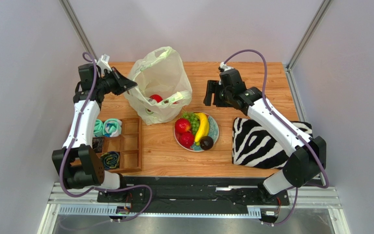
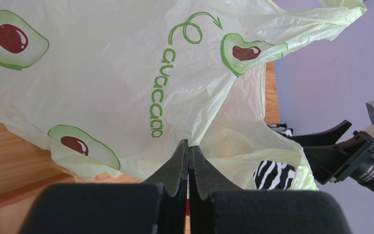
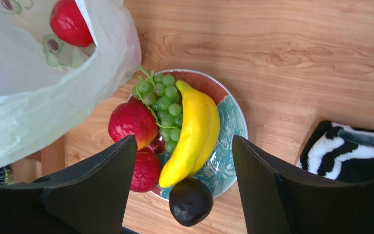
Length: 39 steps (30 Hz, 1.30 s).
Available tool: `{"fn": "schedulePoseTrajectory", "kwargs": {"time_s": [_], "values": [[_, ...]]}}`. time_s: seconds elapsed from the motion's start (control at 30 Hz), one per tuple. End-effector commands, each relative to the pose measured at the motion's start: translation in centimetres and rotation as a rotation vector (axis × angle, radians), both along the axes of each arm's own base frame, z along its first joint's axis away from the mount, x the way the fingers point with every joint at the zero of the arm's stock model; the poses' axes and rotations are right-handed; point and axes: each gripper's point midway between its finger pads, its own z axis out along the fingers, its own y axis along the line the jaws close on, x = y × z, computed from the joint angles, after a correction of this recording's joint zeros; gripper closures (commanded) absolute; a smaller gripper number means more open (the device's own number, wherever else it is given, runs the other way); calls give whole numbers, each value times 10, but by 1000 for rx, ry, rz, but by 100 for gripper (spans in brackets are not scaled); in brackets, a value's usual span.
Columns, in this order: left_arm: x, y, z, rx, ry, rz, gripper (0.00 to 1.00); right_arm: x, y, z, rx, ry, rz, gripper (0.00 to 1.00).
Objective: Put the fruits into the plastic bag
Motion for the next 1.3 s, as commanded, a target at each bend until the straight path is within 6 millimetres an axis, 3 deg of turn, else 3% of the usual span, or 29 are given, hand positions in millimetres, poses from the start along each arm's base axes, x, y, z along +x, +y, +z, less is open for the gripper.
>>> {"fn": "schedulePoseTrajectory", "kwargs": {"time_s": [0.0, 0.2, 0.3, 0.33, 0.53, 0.87, 1.27], "values": [[-8, -4, 17, 8, -59, -13, 100, -4, 1, -17, -27, 63, -24, 28], [-9, -4, 15, 4, -53, -17, 100, -14, 21, -60, -128, 160, 14, 29], [-10, -4, 14, 5, -54, -17, 100, -15, 27, -70, -191, 186, 25, 30], [-10, -4, 14, 4, -53, -18, 100, -18, 24, -82, -238, 226, 30, 30], [-10, -4, 14, 4, -55, -13, 100, -15, 19, -92, -327, 233, 21, 32], [-9, -4, 12, 5, -49, -12, 100, -12, 42, -114, -283, 295, 85, 34], [-7, -3, 11, 6, -44, -10, 100, -10, 36, -133, -310, 356, 64, 43]]}}
